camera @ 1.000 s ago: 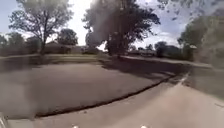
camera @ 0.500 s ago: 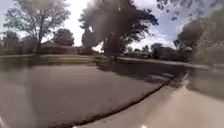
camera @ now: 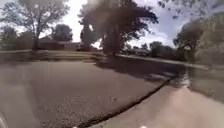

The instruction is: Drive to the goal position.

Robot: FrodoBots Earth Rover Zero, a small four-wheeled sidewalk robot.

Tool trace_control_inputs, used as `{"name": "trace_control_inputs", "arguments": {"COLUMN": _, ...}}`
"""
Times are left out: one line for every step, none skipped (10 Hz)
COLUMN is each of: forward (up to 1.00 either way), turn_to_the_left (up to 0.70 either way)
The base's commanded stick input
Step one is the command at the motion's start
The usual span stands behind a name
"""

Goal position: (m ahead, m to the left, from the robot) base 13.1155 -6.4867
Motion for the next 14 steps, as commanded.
{"name": "trace_control_inputs", "arguments": {"forward": 0.7, "turn_to_the_left": -0.01}}
{"name": "trace_control_inputs", "arguments": {"forward": 0.7, "turn_to_the_left": -0.02}}
{"name": "trace_control_inputs", "arguments": {"forward": 0.7, "turn_to_the_left": -0.02}}
{"name": "trace_control_inputs", "arguments": {"forward": 0.7, "turn_to_the_left": -0.35}}
{"name": "trace_control_inputs", "arguments": {"forward": 0.7, "turn_to_the_left": -0.35}}
{"name": "trace_control_inputs", "arguments": {"forward": 0.7, "turn_to_the_left": -0.35}}
{"name": "trace_control_inputs", "arguments": {"forward": 0.7, "turn_to_the_left": -0.35}}
{"name": "trace_control_inputs", "arguments": {"forward": 0.7, "turn_to_the_left": -0.25}}
{"name": "trace_control_inputs", "arguments": {"forward": 0.7, "turn_to_the_left": 0.0}}
{"name": "trace_control_inputs", "arguments": {"forward": 0.7, "turn_to_the_left": 0.0}}
{"name": "trace_control_inputs", "arguments": {"forward": 0.7, "turn_to_the_left": 0.0}}
{"name": "trace_control_inputs", "arguments": {"forward": 0.7, "turn_to_the_left": -0.01}}
{"name": "trace_control_inputs", "arguments": {"forward": 0.7, "turn_to_the_left": -0.03}}
{"name": "trace_control_inputs", "arguments": {"forward": 0.7, "turn_to_the_left": -0.28}}
